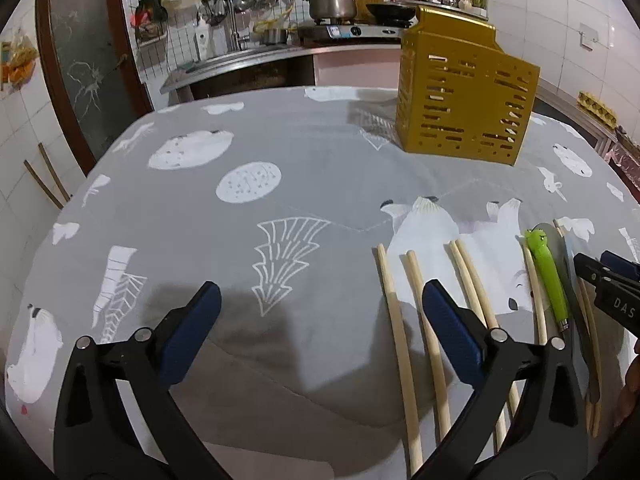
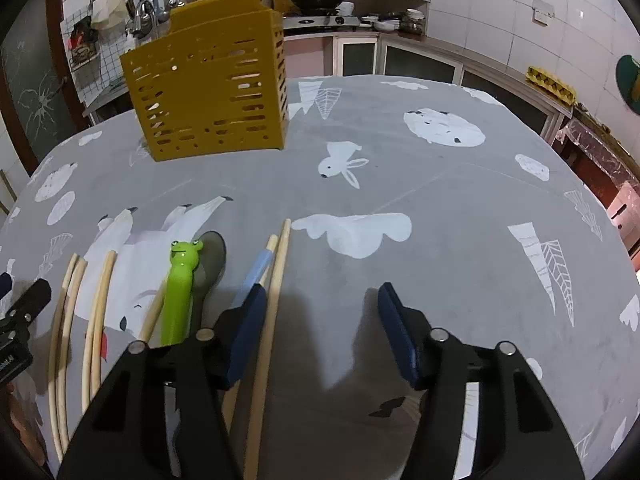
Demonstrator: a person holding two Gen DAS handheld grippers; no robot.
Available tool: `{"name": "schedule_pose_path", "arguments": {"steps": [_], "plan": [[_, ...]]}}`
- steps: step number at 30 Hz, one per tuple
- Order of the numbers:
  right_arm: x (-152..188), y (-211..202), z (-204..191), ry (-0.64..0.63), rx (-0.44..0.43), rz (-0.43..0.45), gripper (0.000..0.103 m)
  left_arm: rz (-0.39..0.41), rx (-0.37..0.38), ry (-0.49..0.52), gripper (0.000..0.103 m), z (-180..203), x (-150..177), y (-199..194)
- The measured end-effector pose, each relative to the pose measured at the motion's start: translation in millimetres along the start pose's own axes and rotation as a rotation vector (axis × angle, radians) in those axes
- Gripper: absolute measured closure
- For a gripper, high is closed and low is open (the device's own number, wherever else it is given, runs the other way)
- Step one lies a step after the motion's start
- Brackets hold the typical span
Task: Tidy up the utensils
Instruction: 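Lower the right tool onto a wooden chopstick and close it while the left tool grasps another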
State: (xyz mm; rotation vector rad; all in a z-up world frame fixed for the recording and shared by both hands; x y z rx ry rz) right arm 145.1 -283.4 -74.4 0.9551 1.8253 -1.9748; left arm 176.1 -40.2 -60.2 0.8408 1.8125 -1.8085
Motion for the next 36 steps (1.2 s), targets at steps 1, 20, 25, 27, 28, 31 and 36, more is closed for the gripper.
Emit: {"name": "schedule_pose_path", "arguments": {"steps": [1,20,25,27,28,31,36], "plan": [[-1,2,-2,-0.004,0.000,-0.007,0.055,-0.004,0.004,-0.001,0.008,0,0,1],[-17,16,-4,0.022,-0.018,-0.037,0.093,-0.102,0.028,-0.010,0.032,6,4,20],[-18,17,0,0.038,-0.038,-0.045,0.094,-0.129,0.030,0.026,0.046,18,-1,25],[-20,20,0,0.043,-0.040,-0.051,0.094,-0.142,0.027,0.035,0.050,21,-4,27],[-20,20,0,0.044,-0.039,-0.052,0.094,-0.150,0.029,0.041,0.054,23,-5,28],[-22,22,0,0.043,-0.037,-0.055,0.094,-0.171,0.039,0.054,0.066,28,-8,28],[-22,22,0,0.042,-0.039,-0.048,0.095,-0.177,0.038,0.065,0.081,33,-10,30]]}}
Point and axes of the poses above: each gripper's, at about its wrist camera, not at the fingertips, and y roughly the way its jaws point, z to its right, x to its underside, the point moved 2 cm from there along y, roughly the way its jaws point, and after that the axes turned 1 degree about x, right-handed, at the moved point
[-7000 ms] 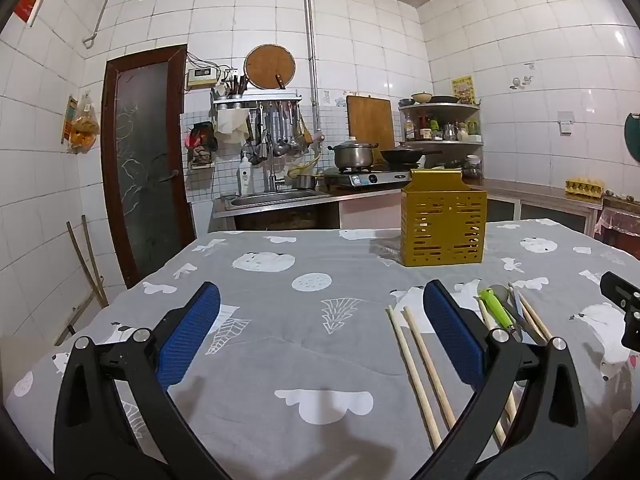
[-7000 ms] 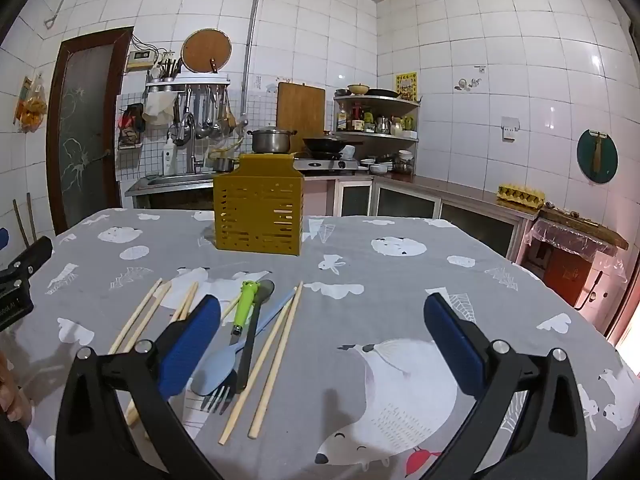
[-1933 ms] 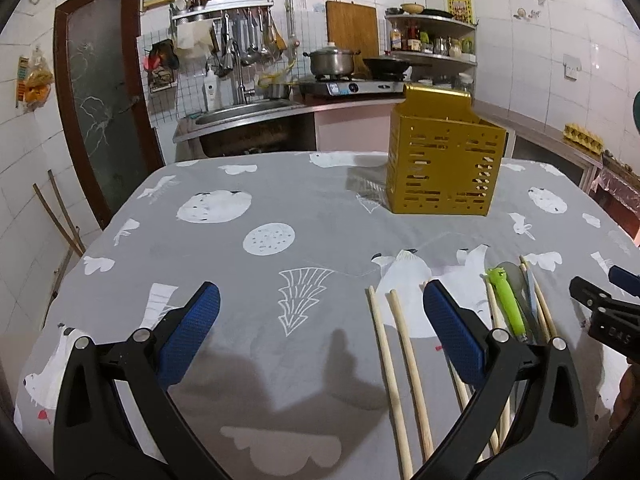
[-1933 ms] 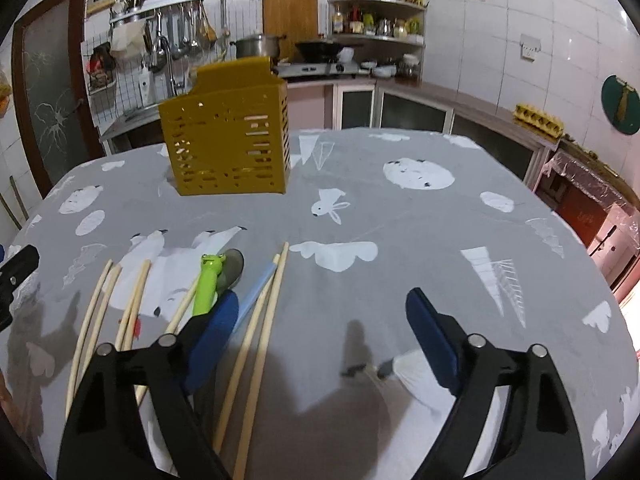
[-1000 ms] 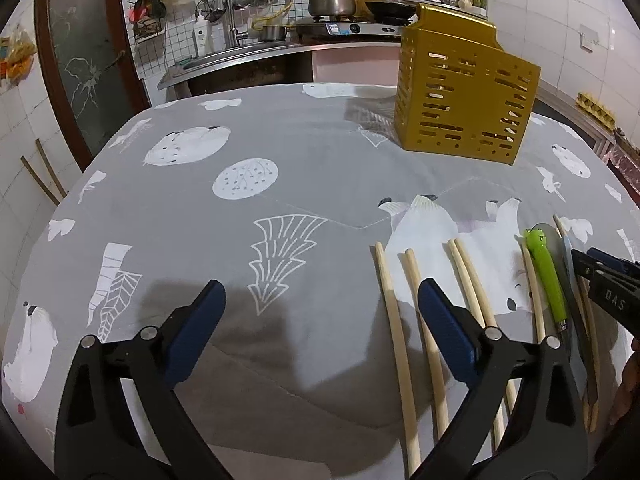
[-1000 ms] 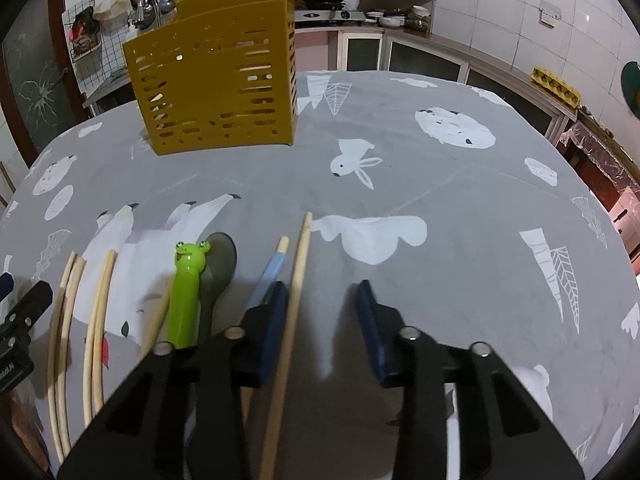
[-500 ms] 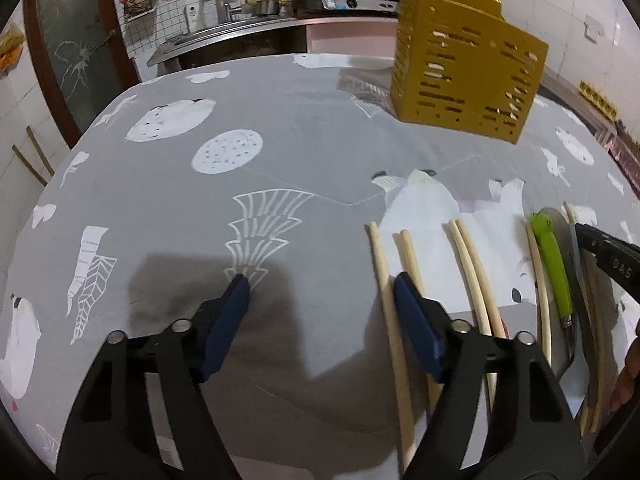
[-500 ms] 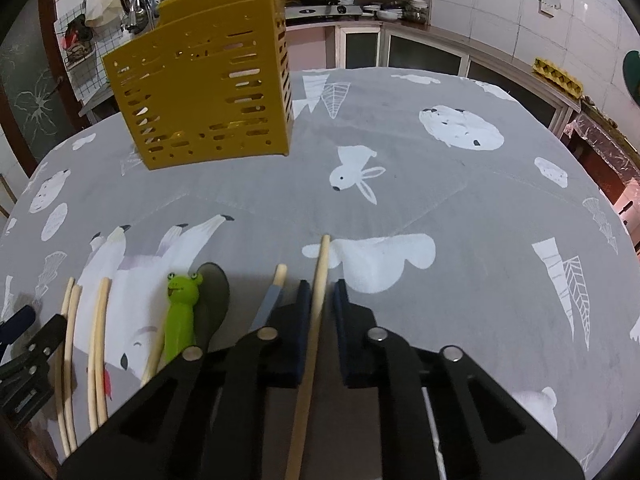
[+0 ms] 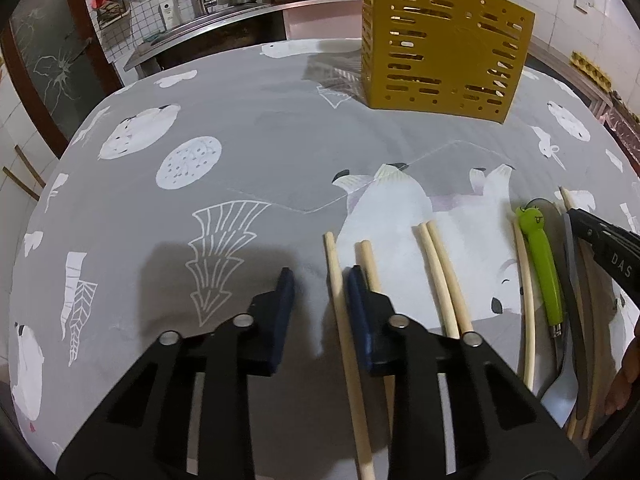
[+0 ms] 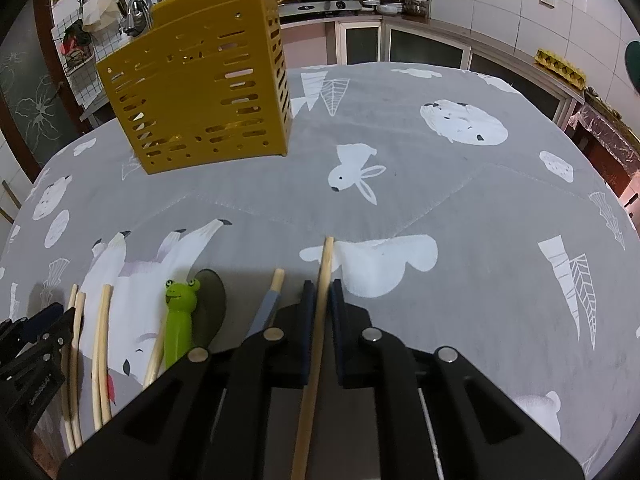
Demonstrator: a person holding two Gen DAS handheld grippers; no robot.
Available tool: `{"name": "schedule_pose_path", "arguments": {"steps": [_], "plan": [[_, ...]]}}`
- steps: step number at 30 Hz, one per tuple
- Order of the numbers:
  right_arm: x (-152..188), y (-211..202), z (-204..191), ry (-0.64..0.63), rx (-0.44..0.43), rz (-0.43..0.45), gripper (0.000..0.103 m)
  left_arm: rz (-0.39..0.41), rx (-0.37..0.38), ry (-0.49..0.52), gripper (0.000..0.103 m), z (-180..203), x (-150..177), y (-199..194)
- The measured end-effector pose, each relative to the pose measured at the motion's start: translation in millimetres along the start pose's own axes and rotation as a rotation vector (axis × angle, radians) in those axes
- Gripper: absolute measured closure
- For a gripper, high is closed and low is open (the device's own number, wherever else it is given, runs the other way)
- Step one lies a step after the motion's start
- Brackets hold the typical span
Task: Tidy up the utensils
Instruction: 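Lower the right tool onto a wooden chopstick and close it while the left tool grasps another, then lift the held chopsticks with both tools and carry them over the yellow holder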
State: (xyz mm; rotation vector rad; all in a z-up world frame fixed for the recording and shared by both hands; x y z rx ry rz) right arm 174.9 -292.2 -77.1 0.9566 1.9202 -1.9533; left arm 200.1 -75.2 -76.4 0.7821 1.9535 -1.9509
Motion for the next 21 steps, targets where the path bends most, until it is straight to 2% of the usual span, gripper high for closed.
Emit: {"name": "schedule_pose_path", "arguments": {"steps": [7,14,21], "plan": [[1,-4,2,0.007,-0.015,0.008,0.095,-0.005,0.023,-0.022,0.096,-2,-2,0],[1,-9,4,0.014,-0.032,0.025,0.096,0.007,0.067,-0.053,0.097,-10,-2,-3],[-3,-22,8,0.028,-0.049,0.070,0.096,0.060,0.087,-0.060,0.098,-14,-5,-16]]}}
Point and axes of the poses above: each gripper's, at about its wrist camera, not at the fingertips, and y roughly the way its jaws point, z to its right, x to its underside, the point moved 2 cm from there along y, roughly the way its jaws point, and after that the axes turned 1 degree about x, right-handed, at the moved point
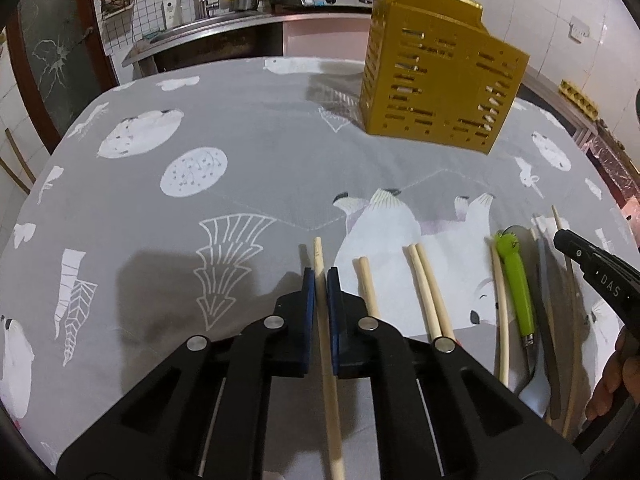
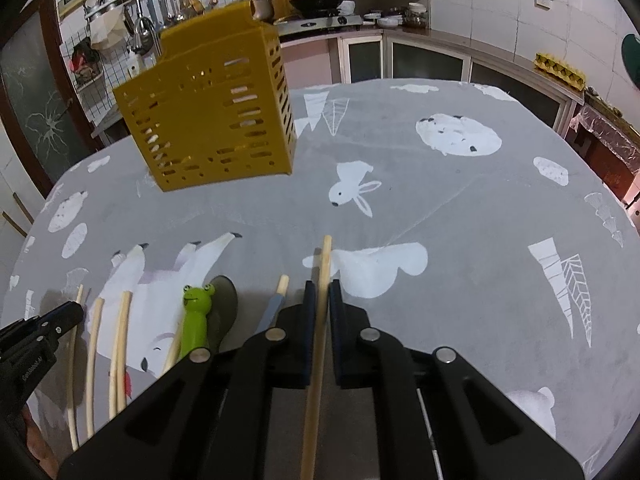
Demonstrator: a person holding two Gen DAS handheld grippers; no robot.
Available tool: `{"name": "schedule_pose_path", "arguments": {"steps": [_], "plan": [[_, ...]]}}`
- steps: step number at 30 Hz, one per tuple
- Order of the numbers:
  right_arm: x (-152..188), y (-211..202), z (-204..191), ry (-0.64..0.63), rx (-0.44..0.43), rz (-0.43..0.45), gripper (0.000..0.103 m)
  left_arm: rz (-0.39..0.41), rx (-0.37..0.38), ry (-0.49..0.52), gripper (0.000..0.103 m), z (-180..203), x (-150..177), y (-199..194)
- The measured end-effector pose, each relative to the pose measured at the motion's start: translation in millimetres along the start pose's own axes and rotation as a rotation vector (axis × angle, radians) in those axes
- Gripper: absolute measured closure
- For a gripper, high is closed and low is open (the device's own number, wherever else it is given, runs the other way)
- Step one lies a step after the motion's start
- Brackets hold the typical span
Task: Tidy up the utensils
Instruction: 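Lift the held chopsticks with both tools and carry them over the yellow holder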
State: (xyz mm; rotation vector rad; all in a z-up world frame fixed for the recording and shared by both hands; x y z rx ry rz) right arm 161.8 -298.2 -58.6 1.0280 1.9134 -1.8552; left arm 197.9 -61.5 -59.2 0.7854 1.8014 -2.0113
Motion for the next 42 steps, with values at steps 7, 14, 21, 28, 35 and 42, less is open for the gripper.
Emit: {"name": "schedule_pose_path", "arguments": {"steps": [7,14,21,28,35,42], "plan": [[-9,-31,-3,-0.015,-0.008,0.107,0.097,0.110,0.022,0.012,0.098,2,-10,-29],[-17,-60,1,0.012,-0.038,0.229,0.097,0.275,0.061,0.016,0.098,1,-20,-69],[-17,-82,1,0.016,-0.059,0.320,0.097,0.388,0.058,0.015,0.098,-2,-24,-99],[-18,-108,-5,-0.018,-0.056,0.419,0.097,0.421,0.054,-0.002,0.098,-9,-24,-104],[-21,-136,-7,-0.028,-0.051,0.537,0.097,0.484,0.032,0.000,0.098,-10,-29,-117],[-39,-154,-19,-0.067,-0.048,0.623,0.097,0.551,0.016,0.020,0.098,-7,-45,-130]]}}
Point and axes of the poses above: each gripper's, at about its wrist camera, not at the fingertips, and y roughly the way its jaws point, z to its right, x to its underside, the point moved 2 cm from there along y, roughly the way its jaws point, and after that the axes turned 1 degree about x, right-handed, at the moved point
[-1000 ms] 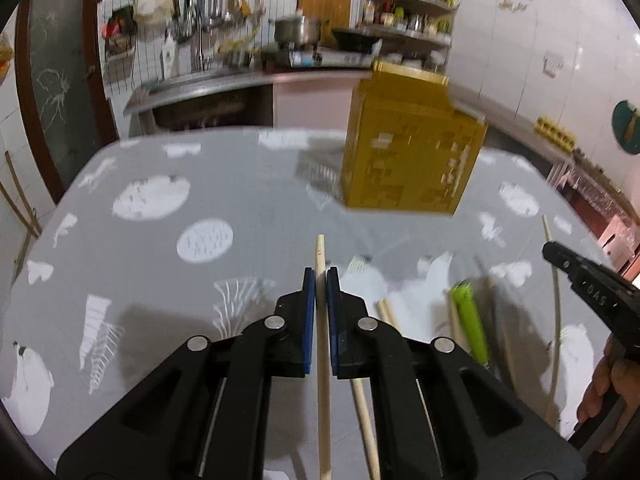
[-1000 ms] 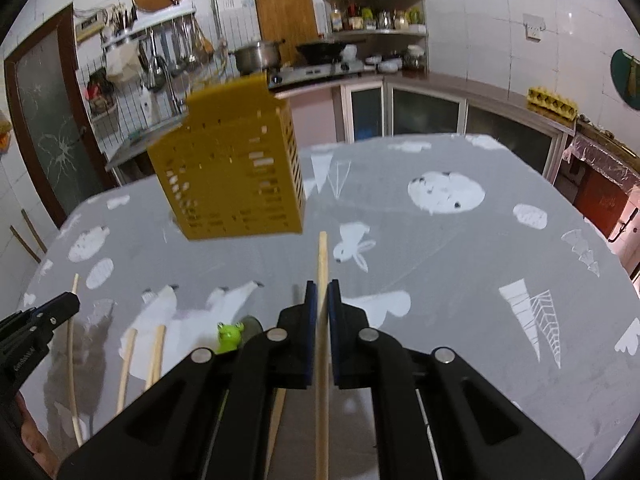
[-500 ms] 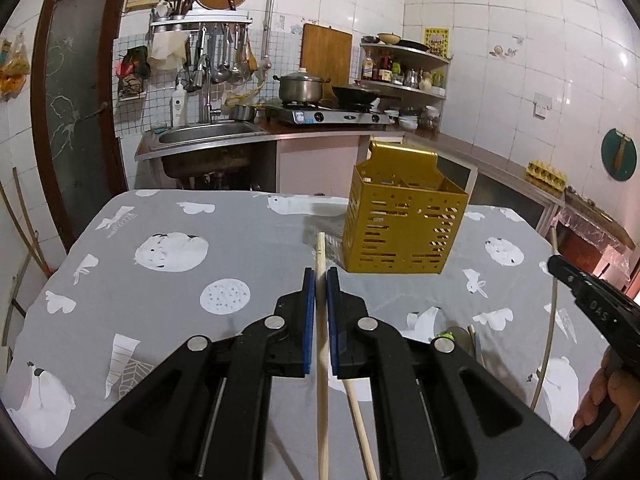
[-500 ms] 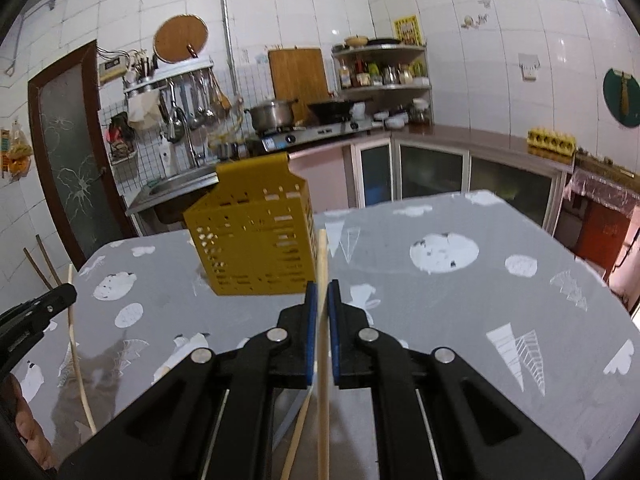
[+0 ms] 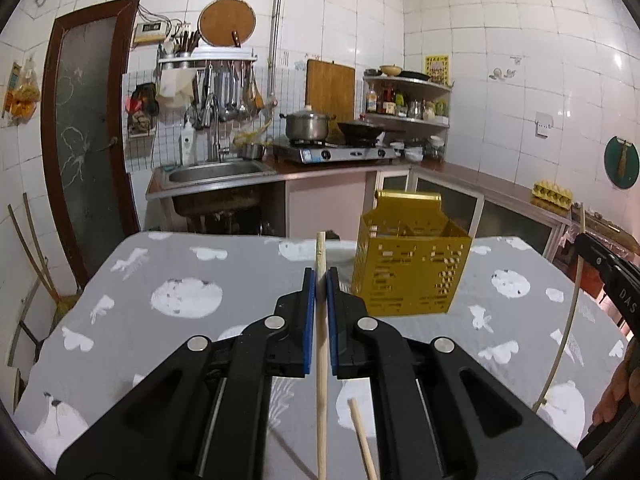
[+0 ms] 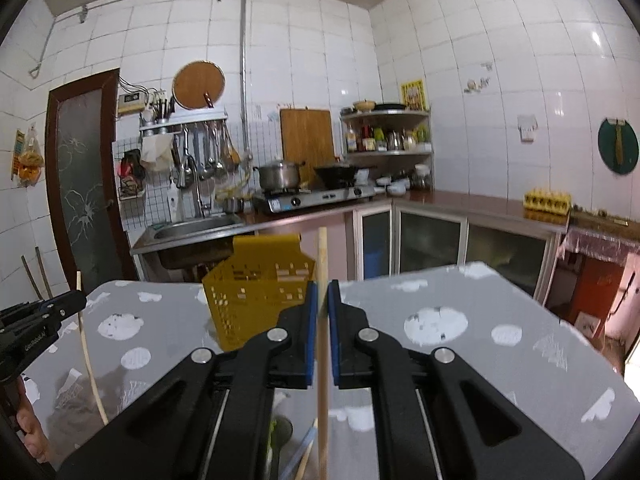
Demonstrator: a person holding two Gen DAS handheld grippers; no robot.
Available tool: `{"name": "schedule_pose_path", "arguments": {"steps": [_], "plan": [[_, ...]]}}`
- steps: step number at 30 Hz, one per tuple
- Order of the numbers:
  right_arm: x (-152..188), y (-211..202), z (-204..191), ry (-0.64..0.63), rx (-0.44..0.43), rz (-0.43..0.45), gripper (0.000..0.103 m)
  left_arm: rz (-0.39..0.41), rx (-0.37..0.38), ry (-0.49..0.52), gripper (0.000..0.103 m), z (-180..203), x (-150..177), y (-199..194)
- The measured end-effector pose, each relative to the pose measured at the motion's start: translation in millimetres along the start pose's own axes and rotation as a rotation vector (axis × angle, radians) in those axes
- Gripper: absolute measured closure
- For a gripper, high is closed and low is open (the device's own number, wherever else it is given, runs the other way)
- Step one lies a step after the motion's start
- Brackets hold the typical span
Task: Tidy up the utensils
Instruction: 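Lift the held chopsticks with both tools and carry them over the yellow holder, then open both tools to drop the chopsticks into the yellow holder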
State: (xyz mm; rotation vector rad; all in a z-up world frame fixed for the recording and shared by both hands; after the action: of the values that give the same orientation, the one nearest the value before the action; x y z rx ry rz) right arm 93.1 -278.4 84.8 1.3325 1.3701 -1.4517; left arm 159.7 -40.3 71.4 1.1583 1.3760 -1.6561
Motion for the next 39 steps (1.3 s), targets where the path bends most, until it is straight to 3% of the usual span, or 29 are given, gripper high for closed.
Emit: {"name": "schedule_pose_path", "arguments": {"steps": [8,17,27,32,39], "plan": [[-28,25,-4,0.000,-0.020,0.015,0.097,0.078,0.005,0.009,0.098,3,-40,7],[-82,63,-13,-0.003,-0.057,0.081,0.097,0.172,0.060,-0.018,0.098,11,-114,23],[-142,131,-30,0.008,-0.071,0.183,0.097,0.264,0.125,-0.037,0.098,51,-197,78],[-146,167,-31,0.030,-0.064,0.206,0.097,0.252,0.136,-0.007,0.099,72,-188,123],[-94,217,-28,0.027,-0.076,0.119,0.097,0.145,0.113,0.019,0.099,74,-130,187]]}}
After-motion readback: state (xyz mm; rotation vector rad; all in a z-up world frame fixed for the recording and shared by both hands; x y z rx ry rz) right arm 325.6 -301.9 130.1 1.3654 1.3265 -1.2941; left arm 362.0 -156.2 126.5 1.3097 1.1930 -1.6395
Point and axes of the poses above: each gripper's, at about its wrist camera, not at the fingertips, and y roughly the way its jaws point, z to its right, x to its underside, the point moved 2 cm from there along y, roughly the way its jaws point, and after that the axes turned 1 degree about x, right-handed, at the moved point
